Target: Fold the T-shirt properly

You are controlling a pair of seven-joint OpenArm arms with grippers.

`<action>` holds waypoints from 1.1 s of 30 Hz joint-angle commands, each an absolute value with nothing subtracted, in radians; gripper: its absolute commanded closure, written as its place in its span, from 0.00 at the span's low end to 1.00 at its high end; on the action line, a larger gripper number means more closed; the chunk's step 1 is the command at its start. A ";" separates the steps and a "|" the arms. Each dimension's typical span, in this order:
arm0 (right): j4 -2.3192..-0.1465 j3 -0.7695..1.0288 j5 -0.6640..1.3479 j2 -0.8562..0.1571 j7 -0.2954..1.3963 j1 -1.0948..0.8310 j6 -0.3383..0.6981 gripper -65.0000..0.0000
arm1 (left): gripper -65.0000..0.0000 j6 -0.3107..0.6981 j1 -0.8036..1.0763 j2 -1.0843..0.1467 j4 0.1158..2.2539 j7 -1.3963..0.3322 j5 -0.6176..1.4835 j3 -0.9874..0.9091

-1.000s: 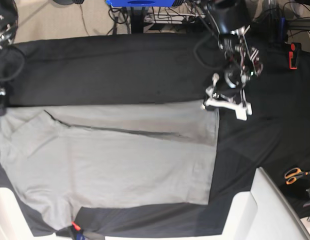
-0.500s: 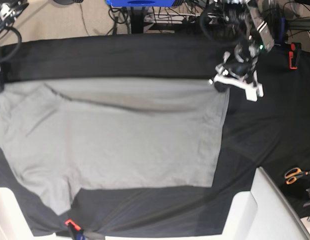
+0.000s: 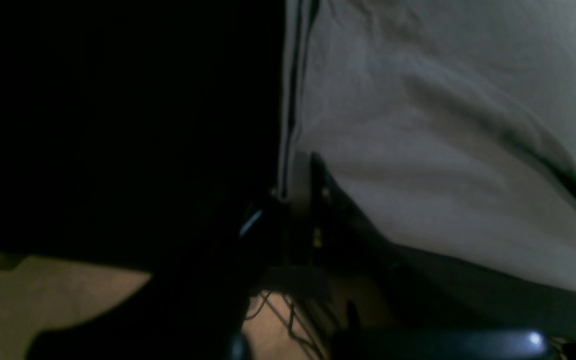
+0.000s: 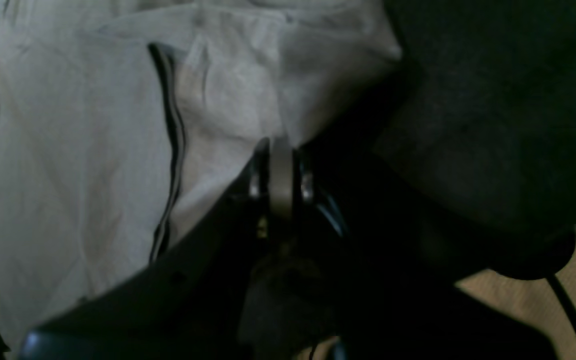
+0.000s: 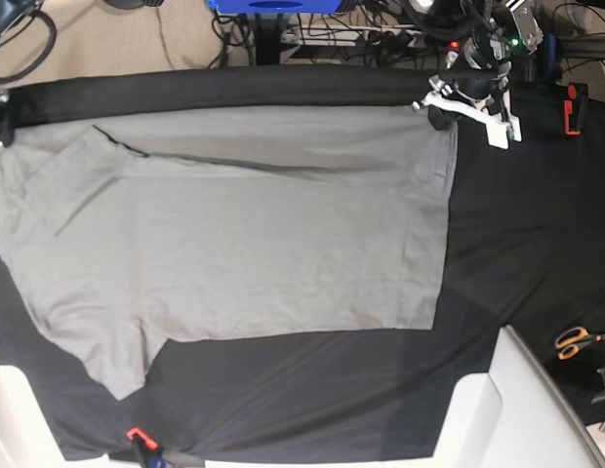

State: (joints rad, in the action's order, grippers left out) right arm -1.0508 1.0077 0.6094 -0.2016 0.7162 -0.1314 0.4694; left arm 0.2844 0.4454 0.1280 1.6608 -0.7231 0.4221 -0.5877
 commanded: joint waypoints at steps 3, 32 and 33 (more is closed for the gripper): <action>-1.109 1.013 0.619 -0.205 0.723 -0.157 0.470 0.99 | 1.00 0.278 0.476 0.120 1.712 -0.702 0.427 -0.593; -1.241 1.013 0.613 -0.128 0.753 -0.245 0.464 0.98 | 1.00 0.278 0.516 0.068 1.692 -0.700 0.420 -0.593; -1.241 1.013 0.613 -0.128 0.753 -0.245 0.464 0.99 | 1.00 0.278 0.516 0.061 1.693 -0.700 0.420 -0.593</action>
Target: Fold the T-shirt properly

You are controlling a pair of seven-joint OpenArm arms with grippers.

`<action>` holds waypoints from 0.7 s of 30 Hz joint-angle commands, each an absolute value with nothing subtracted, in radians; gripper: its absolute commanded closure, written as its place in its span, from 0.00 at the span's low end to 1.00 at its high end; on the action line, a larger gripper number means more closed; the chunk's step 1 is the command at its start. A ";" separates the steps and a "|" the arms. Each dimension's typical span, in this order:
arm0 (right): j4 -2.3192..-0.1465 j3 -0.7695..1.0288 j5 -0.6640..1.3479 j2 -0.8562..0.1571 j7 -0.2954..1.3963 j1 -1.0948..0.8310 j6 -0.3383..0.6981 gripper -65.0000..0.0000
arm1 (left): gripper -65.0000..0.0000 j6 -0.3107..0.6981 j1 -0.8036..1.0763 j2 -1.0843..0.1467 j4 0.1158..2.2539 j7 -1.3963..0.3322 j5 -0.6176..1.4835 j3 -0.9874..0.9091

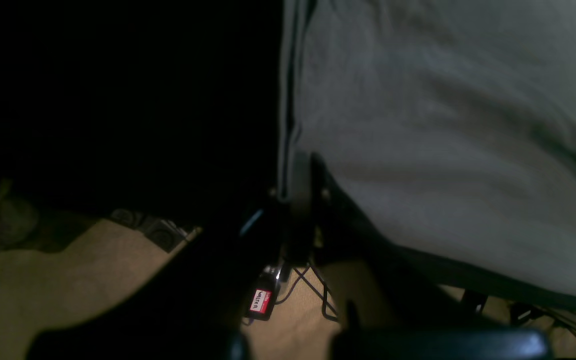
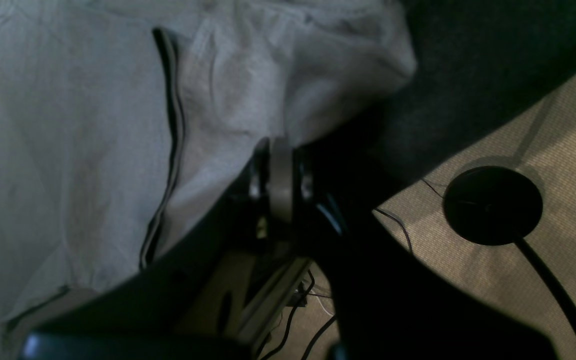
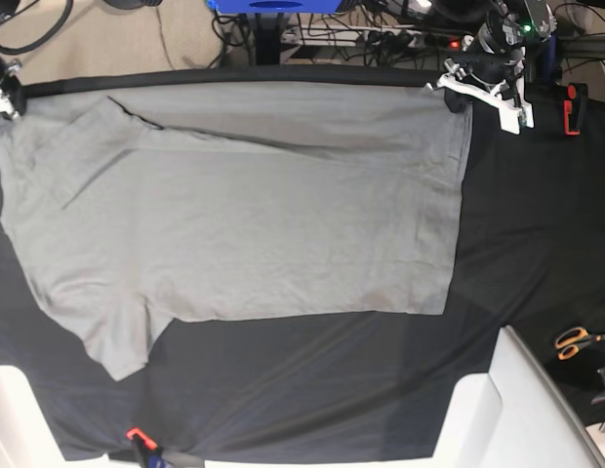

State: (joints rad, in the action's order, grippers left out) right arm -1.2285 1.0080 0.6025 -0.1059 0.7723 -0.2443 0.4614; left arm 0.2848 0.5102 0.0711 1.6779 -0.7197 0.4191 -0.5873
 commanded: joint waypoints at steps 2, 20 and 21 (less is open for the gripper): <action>-1.241 1.013 0.613 -0.127 0.753 -0.245 0.464 0.99 | 1.00 0.278 0.516 0.056 1.692 -0.700 0.420 -0.593; -1.260 1.130 0.613 -0.102 0.751 -0.263 0.463 0.38 | 0.21 0.278 0.521 0.033 1.590 -0.700 0.420 -0.616; -1.274 1.139 0.613 -0.104 0.751 -0.263 0.463 0.38 | 0.17 0.278 0.527 0.028 1.592 -0.700 0.420 -0.639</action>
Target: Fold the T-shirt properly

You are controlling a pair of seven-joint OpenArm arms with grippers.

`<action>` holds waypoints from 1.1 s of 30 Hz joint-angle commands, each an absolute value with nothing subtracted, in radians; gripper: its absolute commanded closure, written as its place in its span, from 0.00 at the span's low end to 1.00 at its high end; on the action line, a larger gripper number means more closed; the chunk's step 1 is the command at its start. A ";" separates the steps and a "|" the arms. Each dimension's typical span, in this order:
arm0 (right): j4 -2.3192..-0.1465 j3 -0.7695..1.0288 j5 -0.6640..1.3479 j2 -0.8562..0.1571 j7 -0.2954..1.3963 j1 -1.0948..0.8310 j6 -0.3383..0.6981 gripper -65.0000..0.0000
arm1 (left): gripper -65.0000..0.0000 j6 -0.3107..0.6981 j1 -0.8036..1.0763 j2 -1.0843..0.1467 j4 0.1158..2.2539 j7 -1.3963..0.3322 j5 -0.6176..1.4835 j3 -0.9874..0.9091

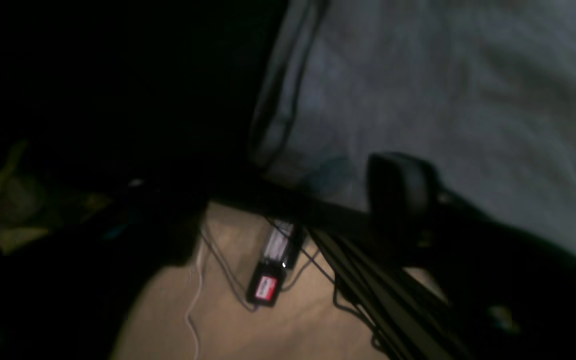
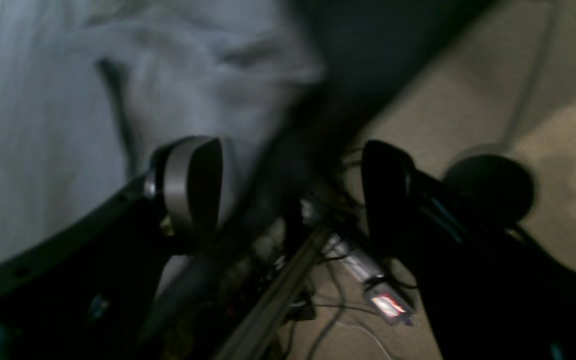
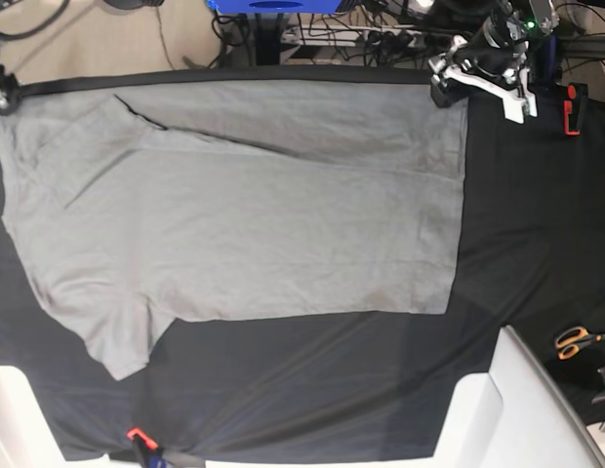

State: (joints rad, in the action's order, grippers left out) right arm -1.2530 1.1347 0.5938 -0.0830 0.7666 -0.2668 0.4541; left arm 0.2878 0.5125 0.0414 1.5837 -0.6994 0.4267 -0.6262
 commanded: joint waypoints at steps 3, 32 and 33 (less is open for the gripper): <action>-1.330 1.141 0.611 -0.116 0.750 -0.263 0.463 0.37 | 0.10 0.278 0.526 0.024 1.616 -0.700 0.420 -0.730; -0.234 -0.015 0.613 -0.530 -0.039 0.444 0.464 0.36 | 0.10 0.278 0.329 -0.228 1.801 -0.924 0.423 -0.714; -0.232 -0.016 0.613 -0.526 -0.039 0.444 0.464 0.36 | 0.10 0.278 0.329 -0.228 1.801 -0.924 0.421 -0.714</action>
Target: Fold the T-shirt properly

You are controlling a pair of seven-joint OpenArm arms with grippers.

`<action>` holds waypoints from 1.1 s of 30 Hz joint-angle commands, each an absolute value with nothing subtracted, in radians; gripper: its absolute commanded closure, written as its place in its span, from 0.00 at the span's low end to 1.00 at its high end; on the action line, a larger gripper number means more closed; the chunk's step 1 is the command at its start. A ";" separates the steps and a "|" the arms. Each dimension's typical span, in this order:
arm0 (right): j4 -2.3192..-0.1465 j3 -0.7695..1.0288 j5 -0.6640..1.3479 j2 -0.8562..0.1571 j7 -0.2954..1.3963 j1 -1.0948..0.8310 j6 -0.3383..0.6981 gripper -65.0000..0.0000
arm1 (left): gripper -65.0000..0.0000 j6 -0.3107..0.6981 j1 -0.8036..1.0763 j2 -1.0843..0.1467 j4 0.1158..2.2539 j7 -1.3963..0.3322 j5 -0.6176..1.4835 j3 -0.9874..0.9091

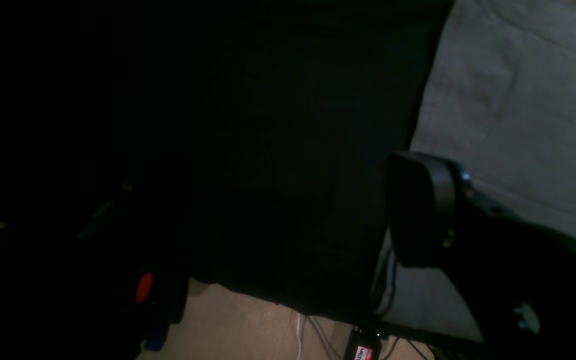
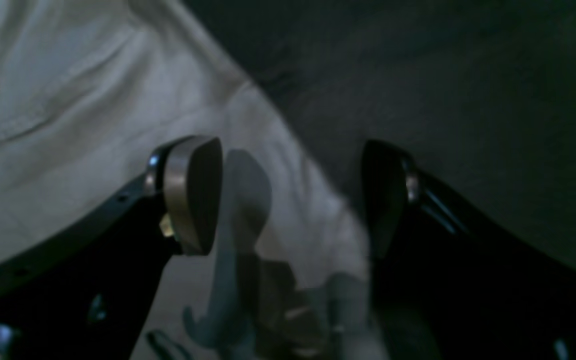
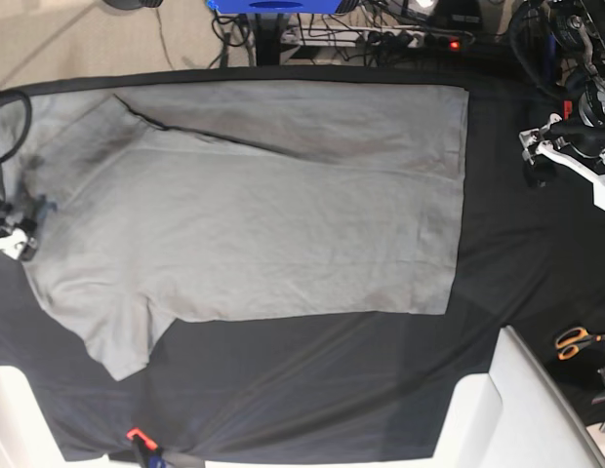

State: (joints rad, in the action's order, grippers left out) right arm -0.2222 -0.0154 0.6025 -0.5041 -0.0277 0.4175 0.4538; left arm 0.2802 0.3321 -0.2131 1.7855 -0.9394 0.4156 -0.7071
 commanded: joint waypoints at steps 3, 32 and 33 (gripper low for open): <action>-0.232 -0.016 0.611 -0.521 -0.039 0.443 0.463 0.36 | 0.10 0.278 0.323 -0.226 1.801 -0.923 0.426 -0.713; -0.239 -0.021 0.610 -0.519 -0.042 0.447 0.463 0.38 | 0.62 0.278 0.245 -0.160 1.661 -0.929 0.427 -0.650; -0.239 -0.021 0.610 -0.519 -0.042 0.447 0.463 0.38 | 0.62 0.278 0.245 -0.160 1.661 -0.929 0.426 -0.642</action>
